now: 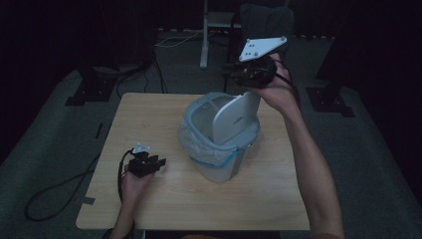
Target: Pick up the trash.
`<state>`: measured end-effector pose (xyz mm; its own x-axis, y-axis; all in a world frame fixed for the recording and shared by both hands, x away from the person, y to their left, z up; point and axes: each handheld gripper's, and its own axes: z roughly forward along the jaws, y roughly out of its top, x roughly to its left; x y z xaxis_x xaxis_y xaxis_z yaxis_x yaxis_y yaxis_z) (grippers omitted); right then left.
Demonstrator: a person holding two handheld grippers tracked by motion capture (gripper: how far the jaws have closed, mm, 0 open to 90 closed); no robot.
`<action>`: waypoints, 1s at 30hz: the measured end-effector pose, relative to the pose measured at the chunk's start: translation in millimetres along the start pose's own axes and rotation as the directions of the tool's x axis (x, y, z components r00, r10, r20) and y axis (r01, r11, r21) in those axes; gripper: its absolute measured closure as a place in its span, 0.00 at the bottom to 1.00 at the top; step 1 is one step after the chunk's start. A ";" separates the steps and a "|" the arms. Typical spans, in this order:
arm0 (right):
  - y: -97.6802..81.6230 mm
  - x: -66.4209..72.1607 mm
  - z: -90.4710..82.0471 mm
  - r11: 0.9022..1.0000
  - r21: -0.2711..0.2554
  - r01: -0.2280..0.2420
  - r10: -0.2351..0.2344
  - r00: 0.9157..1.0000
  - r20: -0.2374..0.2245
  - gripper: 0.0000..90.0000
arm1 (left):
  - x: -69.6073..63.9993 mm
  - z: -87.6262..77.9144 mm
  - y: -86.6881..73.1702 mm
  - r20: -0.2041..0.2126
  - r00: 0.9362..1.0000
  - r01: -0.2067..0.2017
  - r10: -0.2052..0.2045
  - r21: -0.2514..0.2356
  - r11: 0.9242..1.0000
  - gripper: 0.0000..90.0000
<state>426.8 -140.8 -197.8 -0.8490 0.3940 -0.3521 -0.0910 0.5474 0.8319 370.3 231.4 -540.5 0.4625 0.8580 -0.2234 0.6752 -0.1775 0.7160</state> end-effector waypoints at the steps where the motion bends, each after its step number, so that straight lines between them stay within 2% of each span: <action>1: -0.7 -0.5 -0.7 1.000 0.002 0.001 -0.001 1.000 0.002 0.85 | 0.0 0.0 0.0 0.000 1.000 0.001 -0.001 0.000 1.000 0.62; 9: -5.9 -3.2 -2.0 1.000 0.014 -0.008 0.008 1.000 0.017 0.84 | 0.0 0.1 0.0 0.001 1.000 0.001 -0.001 0.000 1.000 0.62; 17: -15.8 -12.4 -1.8 0.998 0.033 -0.044 0.042 0.997 0.058 0.84 | 0.2 0.3 0.1 0.003 1.000 0.002 -0.002 -0.002 1.000 0.62; 20: -22.2 -17.3 -2.6 0.997 0.034 -0.067 0.064 0.995 0.080 0.84 | 0.2 0.3 0.1 0.002 1.000 -0.001 0.001 0.000 1.000 0.62; 22: -29.0 -21.7 -3.2 0.996 0.046 -0.082 0.076 0.991 0.110 0.84 | 0.1 0.3 0.0 0.003 1.000 0.001 -0.001 0.000 1.000 0.62; 30: -44.8 -32.4 -6.6 0.990 0.059 -0.129 0.119 0.980 0.157 0.84 | 0.2 0.4 0.1 0.003 1.000 0.002 -0.002 -0.001 1.000 0.62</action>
<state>454.9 -183.0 -220.9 -0.7616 0.5670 -0.3139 0.0501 0.5344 0.8437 370.6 231.3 -540.8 0.4632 0.8567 -0.2270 0.6752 -0.1752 0.7165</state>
